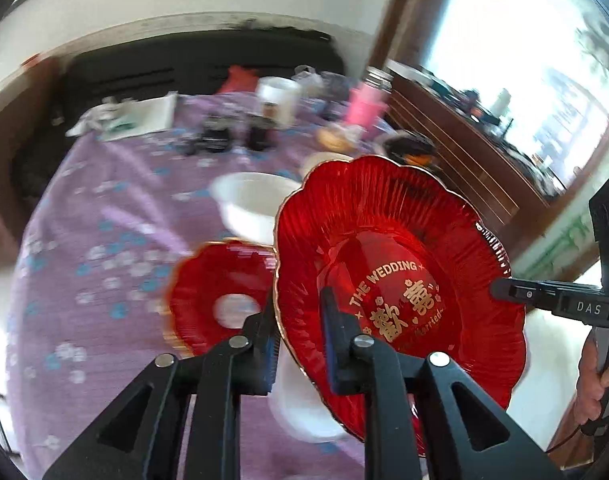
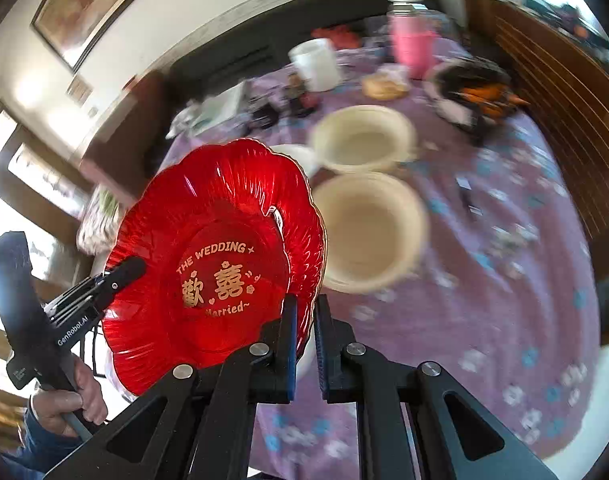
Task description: Organize plates and bowls
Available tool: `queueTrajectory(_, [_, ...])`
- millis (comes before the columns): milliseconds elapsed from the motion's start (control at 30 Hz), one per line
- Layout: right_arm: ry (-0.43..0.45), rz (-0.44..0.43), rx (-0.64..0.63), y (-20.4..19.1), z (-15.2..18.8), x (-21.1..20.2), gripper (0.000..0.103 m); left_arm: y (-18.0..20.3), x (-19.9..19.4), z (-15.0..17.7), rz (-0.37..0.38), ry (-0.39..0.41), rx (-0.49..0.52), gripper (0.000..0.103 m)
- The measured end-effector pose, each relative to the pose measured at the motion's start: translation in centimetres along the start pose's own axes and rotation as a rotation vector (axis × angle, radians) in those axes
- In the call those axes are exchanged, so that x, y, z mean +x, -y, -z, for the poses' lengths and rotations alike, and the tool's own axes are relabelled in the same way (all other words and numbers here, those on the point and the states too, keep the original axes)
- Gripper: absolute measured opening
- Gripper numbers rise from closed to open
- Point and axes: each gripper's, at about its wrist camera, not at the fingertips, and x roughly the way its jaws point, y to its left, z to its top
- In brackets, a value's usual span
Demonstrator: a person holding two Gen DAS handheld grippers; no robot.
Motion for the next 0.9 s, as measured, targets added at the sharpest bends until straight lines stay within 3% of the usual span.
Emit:
queueTrajectory(267, [0.026,0.082,0.167,10.3,4.2,-4.2,0.009,9.9,5.3,0.8,0.099,-0.088,0.141,0.017])
queueTrajectory(467, [0.010,0.158,0.272,16.0,7.5,-4.4,0.009,14.4,10.5,2.7,0.148,-0.174,0.208,0.017])
queueTrajectory(700, [-0.009,0.238,0.309,19.7,9.5,-3.3,0.009,16.5,14.7,4.6,0.152,-0.238,0.229,0.017])
queueTrajectory(900, [-0.030,0.245,0.331,21.5,10.1,-2.3,0.009,17.3,16.9,5.6,0.144,-0.266,0.234,0.017])
